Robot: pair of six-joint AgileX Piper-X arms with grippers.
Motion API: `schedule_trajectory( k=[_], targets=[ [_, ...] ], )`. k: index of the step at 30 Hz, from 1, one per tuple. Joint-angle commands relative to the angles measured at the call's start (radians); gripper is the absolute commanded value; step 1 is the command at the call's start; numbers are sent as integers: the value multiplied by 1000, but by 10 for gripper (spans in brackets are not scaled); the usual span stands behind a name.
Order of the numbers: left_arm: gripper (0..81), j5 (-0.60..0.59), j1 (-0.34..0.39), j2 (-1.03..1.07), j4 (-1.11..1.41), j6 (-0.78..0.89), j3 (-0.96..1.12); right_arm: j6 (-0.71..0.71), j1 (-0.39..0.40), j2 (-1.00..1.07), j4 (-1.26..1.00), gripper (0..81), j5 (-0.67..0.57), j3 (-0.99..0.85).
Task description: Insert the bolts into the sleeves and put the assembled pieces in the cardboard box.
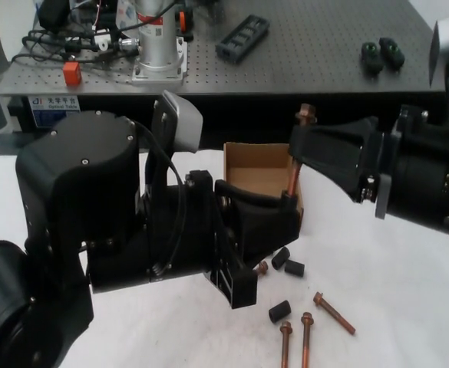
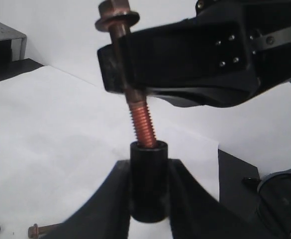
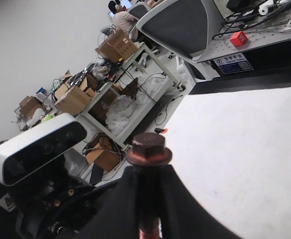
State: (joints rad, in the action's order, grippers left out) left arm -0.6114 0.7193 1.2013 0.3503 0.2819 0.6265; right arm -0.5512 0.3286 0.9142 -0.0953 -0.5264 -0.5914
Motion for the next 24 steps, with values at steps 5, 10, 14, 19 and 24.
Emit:
schedule_trajectory(
  k=[5, 10, 14, 19, 24],
  targets=[
    [6, -15, 2, -11, 33, 52, 4, 78, 0, 3, 16, 46, -73, -3],
    [6, 1, 2, -11, 33, 54, 4, 116, 0, 3, 16, 59, -83, -3],
    [6, 18, 2, -11, 33, 54, 4, 144, 0, 3, 16, 354, -101, -3],
    [6, 94, 2, -9, 33, -7, 4, 142, -29, -26, 16, 401, -101, -3],
    [6, 261, -5, 18, 104, -30, 11, 160, -138, -134, 200, 401, -82, -3]
  ],
)
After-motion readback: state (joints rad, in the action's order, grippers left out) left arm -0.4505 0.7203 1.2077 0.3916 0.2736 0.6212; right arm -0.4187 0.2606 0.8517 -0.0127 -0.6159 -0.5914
